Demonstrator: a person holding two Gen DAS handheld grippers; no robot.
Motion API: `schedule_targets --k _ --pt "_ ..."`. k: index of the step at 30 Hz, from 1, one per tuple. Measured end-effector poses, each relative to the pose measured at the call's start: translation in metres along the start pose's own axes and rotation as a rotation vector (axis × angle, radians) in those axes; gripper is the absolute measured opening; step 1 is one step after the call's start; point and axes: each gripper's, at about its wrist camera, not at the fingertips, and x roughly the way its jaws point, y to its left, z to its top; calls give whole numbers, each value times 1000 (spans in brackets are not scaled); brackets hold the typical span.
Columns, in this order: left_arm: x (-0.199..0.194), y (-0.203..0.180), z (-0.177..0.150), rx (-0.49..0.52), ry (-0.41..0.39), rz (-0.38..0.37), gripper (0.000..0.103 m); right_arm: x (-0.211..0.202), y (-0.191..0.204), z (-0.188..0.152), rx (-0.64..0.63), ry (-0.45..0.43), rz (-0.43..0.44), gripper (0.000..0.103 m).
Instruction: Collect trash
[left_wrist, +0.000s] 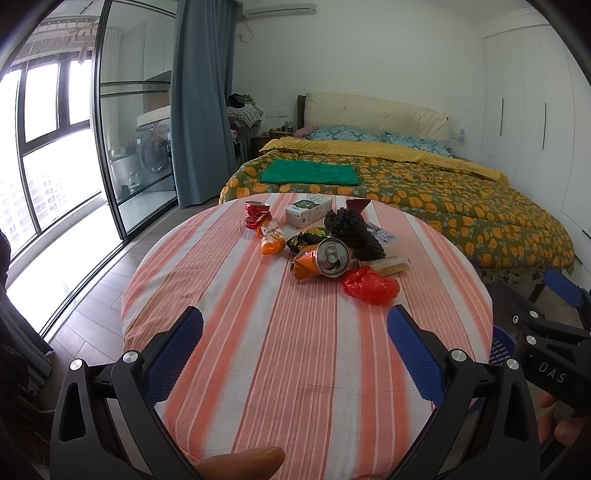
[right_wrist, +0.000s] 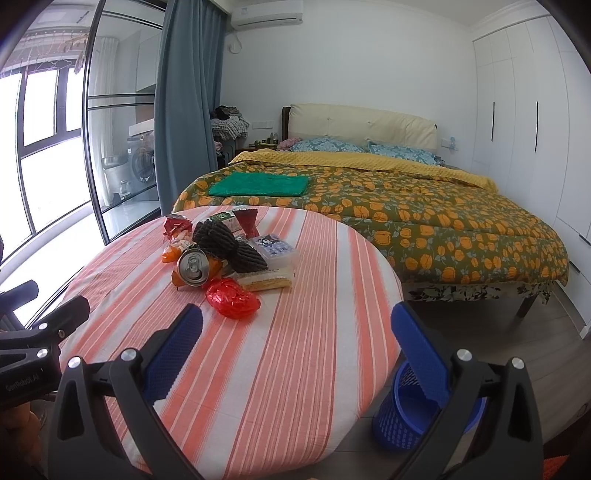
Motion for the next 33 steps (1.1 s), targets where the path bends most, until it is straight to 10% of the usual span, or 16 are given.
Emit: schedule_targets --k 33 --pt "1 0 1 1 2 0 99 -1 6 4 6 2 -11 98"
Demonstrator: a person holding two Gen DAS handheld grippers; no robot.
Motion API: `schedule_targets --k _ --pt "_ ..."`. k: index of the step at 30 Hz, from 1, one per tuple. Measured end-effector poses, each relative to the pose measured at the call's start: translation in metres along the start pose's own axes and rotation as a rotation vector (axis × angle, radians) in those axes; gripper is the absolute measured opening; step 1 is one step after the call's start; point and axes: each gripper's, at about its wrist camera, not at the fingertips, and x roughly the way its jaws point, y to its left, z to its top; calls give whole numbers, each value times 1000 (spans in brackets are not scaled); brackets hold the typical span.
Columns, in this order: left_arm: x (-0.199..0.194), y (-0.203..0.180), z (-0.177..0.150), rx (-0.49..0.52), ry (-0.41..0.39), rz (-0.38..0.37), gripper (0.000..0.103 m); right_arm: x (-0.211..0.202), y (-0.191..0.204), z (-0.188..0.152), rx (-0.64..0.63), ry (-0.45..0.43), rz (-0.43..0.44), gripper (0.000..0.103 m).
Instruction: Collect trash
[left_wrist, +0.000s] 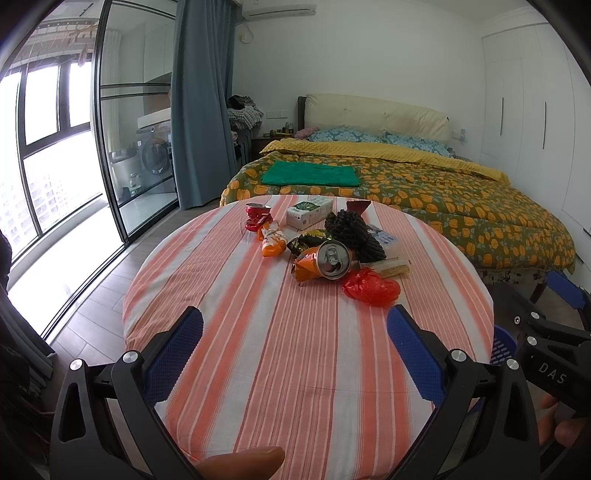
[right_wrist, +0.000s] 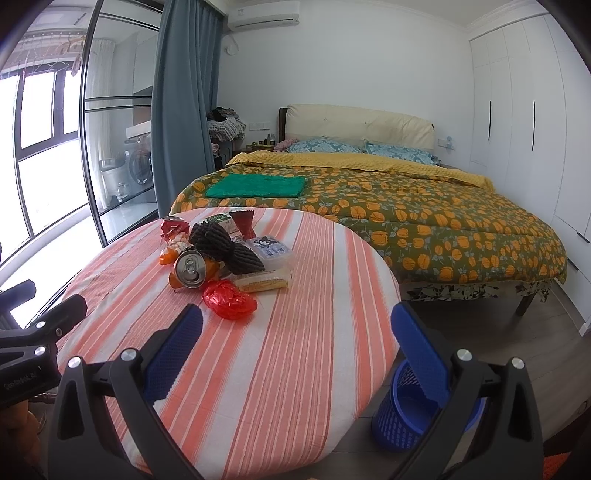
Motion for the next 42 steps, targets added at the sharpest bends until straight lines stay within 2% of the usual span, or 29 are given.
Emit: schedule_targets --k 23,42 --pt "1 -2 -4 1 -2 1 99 1 -3 -1 3 0 0 98" --pt "9 13 -14 4 15 5 99 5 -4 -6 5 14 5 98"
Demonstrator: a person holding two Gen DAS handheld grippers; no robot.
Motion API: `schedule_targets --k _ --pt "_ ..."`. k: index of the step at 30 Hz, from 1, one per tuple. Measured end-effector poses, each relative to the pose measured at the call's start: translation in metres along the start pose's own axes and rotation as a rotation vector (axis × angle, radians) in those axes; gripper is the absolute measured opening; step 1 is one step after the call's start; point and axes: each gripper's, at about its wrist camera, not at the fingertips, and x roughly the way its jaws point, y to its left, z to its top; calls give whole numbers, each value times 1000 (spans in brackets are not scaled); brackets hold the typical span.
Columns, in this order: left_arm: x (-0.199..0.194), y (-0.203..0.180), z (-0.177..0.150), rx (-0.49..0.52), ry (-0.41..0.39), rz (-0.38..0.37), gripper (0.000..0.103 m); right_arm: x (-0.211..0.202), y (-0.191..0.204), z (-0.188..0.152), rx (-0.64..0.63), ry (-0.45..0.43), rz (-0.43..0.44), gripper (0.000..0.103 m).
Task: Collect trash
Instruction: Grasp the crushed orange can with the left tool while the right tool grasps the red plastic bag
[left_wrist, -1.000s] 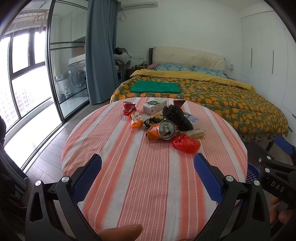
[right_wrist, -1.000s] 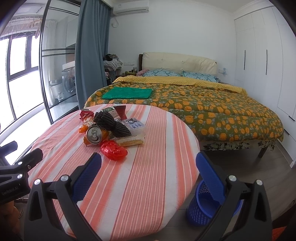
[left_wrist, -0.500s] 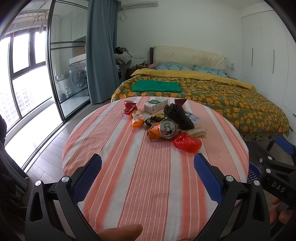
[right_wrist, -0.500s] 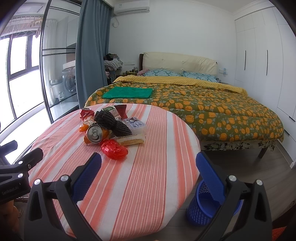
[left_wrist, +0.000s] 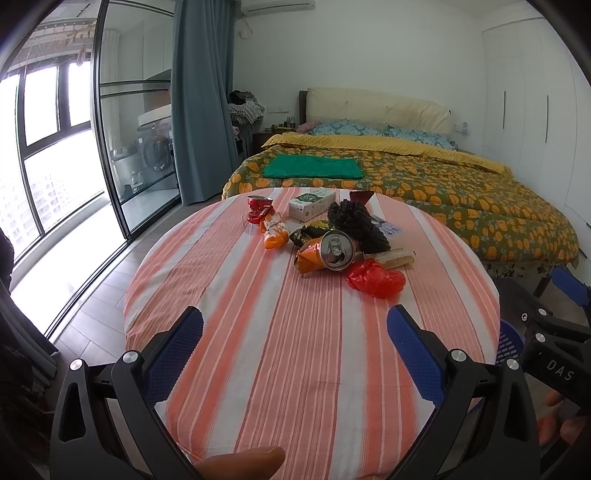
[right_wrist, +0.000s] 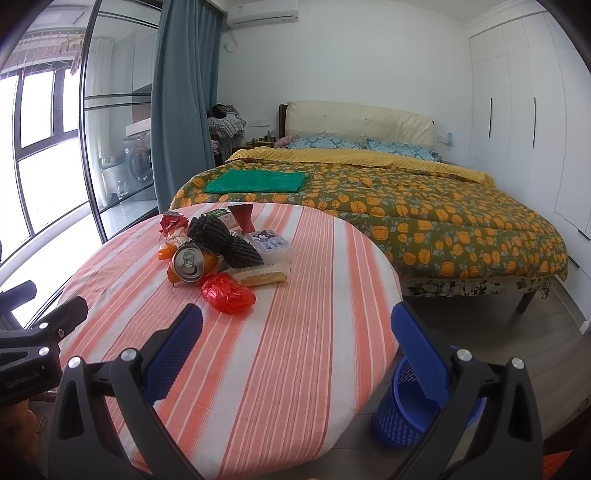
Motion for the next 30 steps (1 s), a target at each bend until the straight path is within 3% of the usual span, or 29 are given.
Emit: schedule_targets --k 5,8,17,22,30 --pt "9 2 0 -8 30 -2 99 5 -1 -3 -1 6 16 98" --pt "30 10 -6 -24 89 -14 99 20 -3 -8 -6 28 78 98" --pt "122 39 -18 -57 323 -54 99 117 4 -19 -53 271 284 98" --pt "144 43 -15 -35 382 -49 99 159 15 -3 -47 326 380 98" --pt "161 39 -5 0 382 -47 99 199 41 11 -134 376 421 90"
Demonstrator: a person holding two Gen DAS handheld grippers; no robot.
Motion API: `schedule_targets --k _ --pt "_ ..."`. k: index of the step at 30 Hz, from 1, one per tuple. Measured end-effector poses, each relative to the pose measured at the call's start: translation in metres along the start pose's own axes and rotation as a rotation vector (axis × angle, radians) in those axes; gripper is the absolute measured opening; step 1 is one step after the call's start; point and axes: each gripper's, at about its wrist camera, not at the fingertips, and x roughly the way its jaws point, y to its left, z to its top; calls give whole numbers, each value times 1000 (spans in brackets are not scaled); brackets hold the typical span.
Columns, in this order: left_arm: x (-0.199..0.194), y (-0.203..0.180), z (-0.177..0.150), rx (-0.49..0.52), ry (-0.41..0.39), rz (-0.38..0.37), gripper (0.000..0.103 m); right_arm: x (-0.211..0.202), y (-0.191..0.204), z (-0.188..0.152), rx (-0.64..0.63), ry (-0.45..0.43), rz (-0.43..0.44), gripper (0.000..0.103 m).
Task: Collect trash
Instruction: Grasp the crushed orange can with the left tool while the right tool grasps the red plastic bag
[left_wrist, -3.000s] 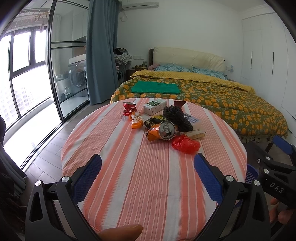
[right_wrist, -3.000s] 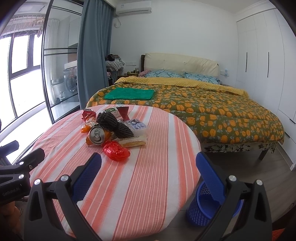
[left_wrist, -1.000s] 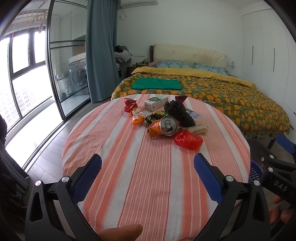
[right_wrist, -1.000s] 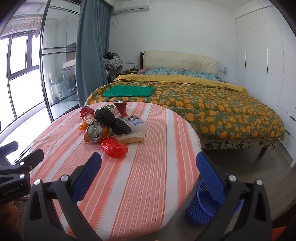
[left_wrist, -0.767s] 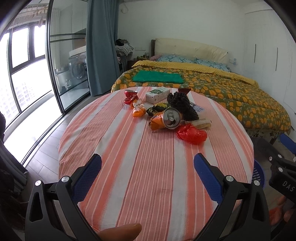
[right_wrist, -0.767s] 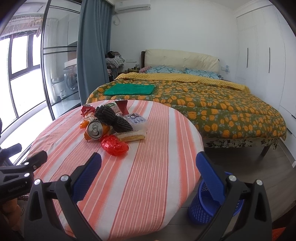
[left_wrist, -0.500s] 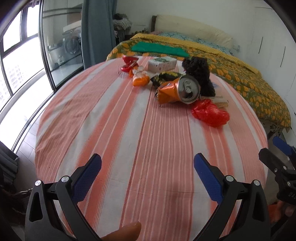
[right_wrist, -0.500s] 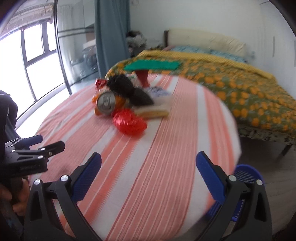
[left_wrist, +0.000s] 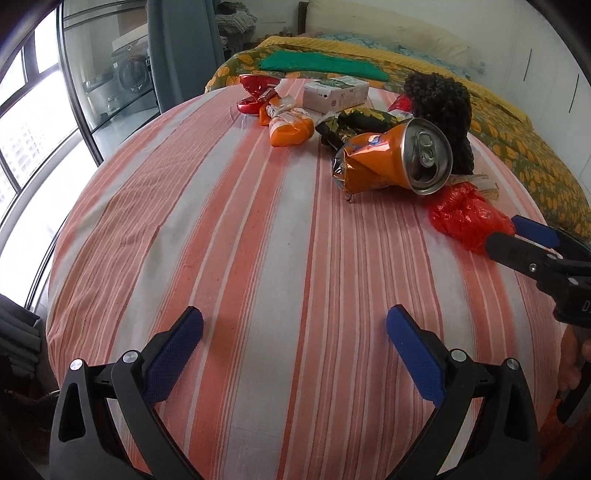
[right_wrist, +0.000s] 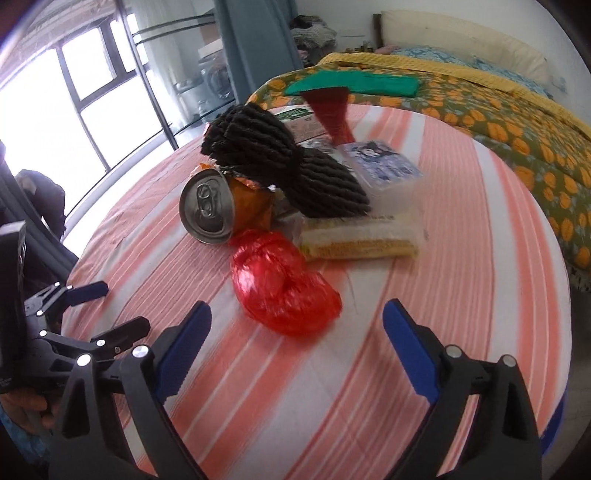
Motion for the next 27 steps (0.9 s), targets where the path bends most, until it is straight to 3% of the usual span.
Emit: schedule_targets --k 2,4,7,14,19,23,27 --pt "1 -1 2 5 3 -3 99 7 0 3 -6 9 6 86" --pt "3 -1 4 5 1 -4 99 11 -1 4 8 13 15 60" --pt "3 -2 4 6 -8 -2 99 4 -1 -1 16 -3 34 49" --pt "8 -4 13 57 13 -18 99 -46 1 -42 35 -30 -4 46" --pt "10 -18 36 170 -27 -169 99 -74 -11 -70 107 -69 -49 46" --pt "20 -31 66 268 -84 -189 99 -82 -17 -79 125 -73 -80 46" --pt "41 -43 93 307 -56 -294 99 -80 -22 -84 138 -66 -87 46"
